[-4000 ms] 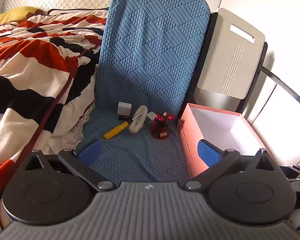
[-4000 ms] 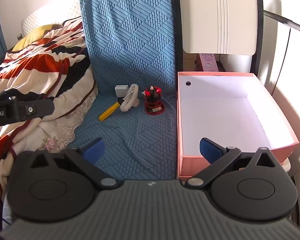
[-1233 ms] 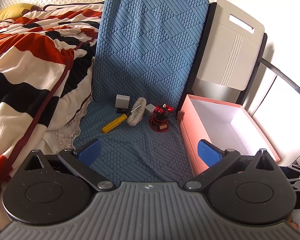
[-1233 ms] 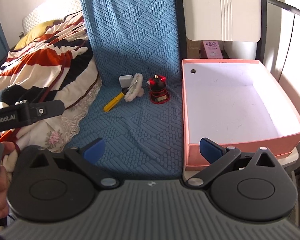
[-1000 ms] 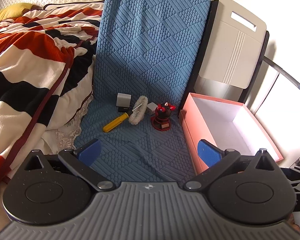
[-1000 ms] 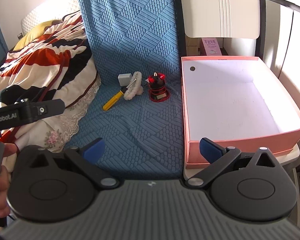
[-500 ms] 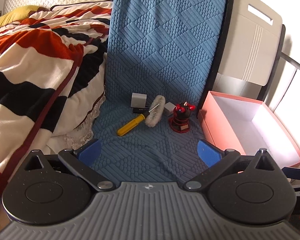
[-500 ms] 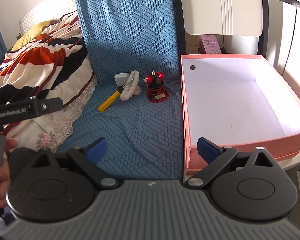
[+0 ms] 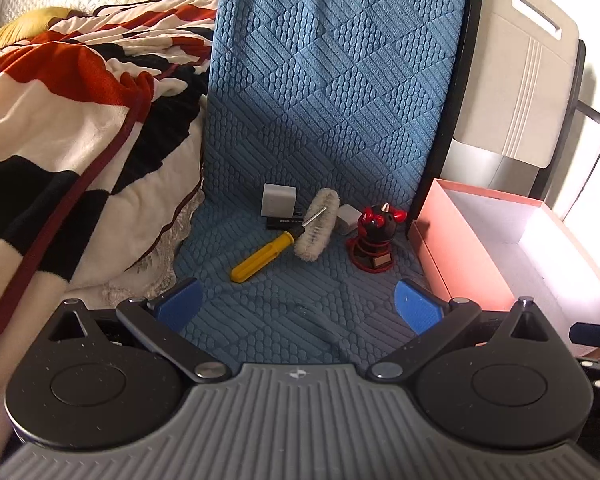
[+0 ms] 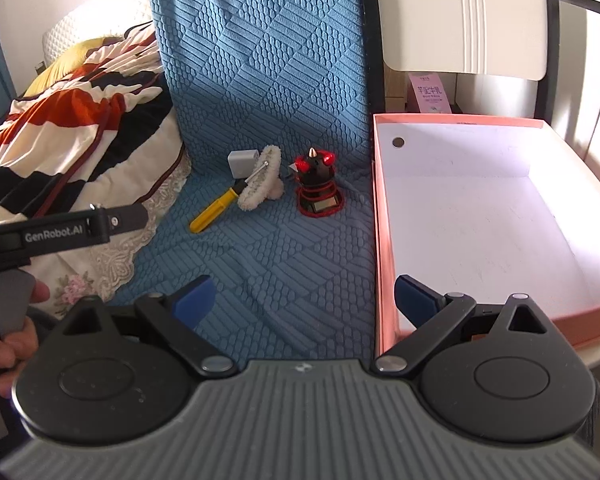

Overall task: Organize rigid objects
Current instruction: 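Move the right tool toward the red figurine while the left tool approaches the yellow screwdriver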

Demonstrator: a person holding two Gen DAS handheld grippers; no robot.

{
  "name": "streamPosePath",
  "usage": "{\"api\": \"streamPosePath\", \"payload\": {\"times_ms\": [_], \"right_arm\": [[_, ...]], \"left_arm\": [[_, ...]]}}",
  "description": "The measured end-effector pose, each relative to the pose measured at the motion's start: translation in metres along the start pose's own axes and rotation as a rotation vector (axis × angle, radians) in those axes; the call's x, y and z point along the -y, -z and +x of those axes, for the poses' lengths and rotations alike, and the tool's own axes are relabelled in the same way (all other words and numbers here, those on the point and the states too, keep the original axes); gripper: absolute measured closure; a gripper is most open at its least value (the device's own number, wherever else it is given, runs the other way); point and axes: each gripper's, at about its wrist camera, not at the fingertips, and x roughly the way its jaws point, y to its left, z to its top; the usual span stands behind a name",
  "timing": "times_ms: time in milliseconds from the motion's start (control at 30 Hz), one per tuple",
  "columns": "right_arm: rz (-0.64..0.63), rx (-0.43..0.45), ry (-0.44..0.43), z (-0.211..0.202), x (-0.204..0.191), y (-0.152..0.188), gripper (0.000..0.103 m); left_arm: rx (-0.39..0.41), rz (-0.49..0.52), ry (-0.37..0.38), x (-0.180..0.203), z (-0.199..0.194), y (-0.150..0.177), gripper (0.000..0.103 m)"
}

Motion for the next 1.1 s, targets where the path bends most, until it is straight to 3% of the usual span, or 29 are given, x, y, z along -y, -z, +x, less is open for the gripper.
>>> {"api": "streamPosePath", "payload": {"times_ms": [533, 1033, 1100], "right_arm": [[-0.023, 0.033, 0.018, 0.044, 0.0, -0.02, 0.005], [-0.017, 0.128, 0.018, 0.078, 0.001, -0.064, 0.005], [-0.017, 0.124, 0.005, 0.086, 0.0, -0.067, 0.006]], "left_arm": [[-0.026, -0.015, -0.01, -0.006, 0.062, -0.017, 0.0], [-0.127, -0.051, 0.009, -0.023, 0.112, -0.026, 0.001], [-0.141, -0.048, -0.02, -0.023, 0.117, -0.027, 0.007]]}}
